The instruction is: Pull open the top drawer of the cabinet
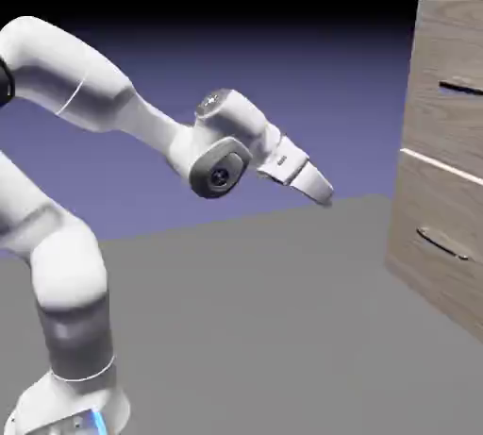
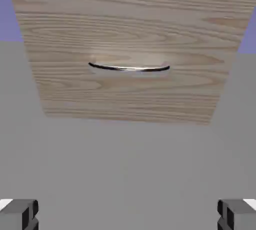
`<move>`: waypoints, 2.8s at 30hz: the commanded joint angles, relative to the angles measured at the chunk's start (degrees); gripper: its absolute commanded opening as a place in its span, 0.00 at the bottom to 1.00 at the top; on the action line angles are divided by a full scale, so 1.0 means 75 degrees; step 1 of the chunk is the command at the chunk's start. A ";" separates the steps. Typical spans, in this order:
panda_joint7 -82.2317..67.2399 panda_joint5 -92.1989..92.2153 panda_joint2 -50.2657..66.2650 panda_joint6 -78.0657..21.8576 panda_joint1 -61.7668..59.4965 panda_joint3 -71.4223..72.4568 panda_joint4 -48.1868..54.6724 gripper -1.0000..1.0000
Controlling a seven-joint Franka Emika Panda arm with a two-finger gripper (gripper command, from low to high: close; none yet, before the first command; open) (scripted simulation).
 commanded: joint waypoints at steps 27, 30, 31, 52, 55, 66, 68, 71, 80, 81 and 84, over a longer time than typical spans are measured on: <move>-0.8222 0.8971 0.7433 -0.2189 0.3313 -0.6737 0.3893 0.50; -0.9136 0.9968 0.8259 -0.2432 0.3681 -0.7485 0.4325 0.50; -0.9440 1.0300 0.8534 -0.2513 0.3803 -0.7735 0.4469 0.50; -1.5835 1.7277 1.4315 -0.4216 0.6380 -1.2974 0.7497 0.50; -1.6749 1.8273 1.5141 -0.4459 0.6748 -1.3722 0.7929 0.50; -1.8014 1.9891 1.6391 -0.4435 0.6706 -1.4958 0.9758 0.50; -1.7884 1.9870 1.6327 -0.4220 0.6378 -1.4952 1.0311 0.50; -1.7815 1.9858 1.6293 -0.4105 0.6202 -1.4948 1.0608 0.00; -1.8307 1.9939 1.6565 -0.4970 0.7507 -1.4990 0.8394 0.00; -1.8359 1.9935 1.6598 -0.5077 0.7674 -1.5000 0.8117 0.00; -1.8507 1.9901 1.6698 -0.5393 0.8182 -1.5038 0.7287 0.00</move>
